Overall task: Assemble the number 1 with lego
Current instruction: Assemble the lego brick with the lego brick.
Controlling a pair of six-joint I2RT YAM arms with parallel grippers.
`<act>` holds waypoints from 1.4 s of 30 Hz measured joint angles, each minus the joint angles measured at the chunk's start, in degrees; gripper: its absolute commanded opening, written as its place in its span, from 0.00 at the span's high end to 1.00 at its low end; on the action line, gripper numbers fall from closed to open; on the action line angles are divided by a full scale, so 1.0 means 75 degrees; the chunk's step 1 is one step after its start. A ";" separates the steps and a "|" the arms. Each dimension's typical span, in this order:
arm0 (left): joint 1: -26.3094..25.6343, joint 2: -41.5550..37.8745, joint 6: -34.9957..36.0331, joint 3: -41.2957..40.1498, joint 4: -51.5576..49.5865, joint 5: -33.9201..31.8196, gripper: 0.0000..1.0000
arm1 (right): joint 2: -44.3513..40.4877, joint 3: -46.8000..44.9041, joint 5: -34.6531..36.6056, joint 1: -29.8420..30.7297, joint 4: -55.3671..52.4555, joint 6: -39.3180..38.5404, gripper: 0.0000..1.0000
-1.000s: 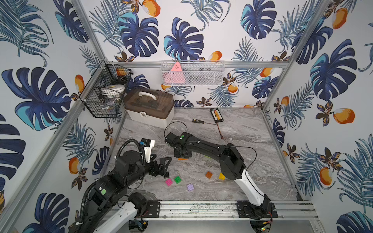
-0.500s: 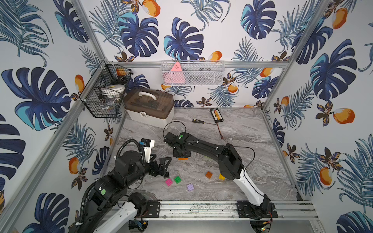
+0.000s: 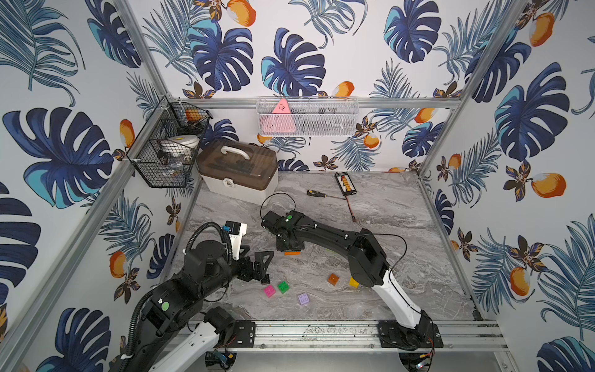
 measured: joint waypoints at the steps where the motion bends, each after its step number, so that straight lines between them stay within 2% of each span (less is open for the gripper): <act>1: 0.0000 0.0000 0.0000 0.0000 0.0000 0.0000 0.01 | -0.0029 -0.0052 0.0000 0.0000 0.0029 0.0000 0.86; 13: 0.0003 0.0003 0.0000 -0.0003 0.0000 0.0000 0.01 | -0.0277 -0.0574 -0.0108 0.0015 0.0335 -0.0029 0.86; 42: 0.0012 -0.0026 0.0000 -0.0032 0.0006 -0.0026 0.01 | 0.0210 -0.0149 -0.0015 -0.0169 0.0356 -0.0344 0.86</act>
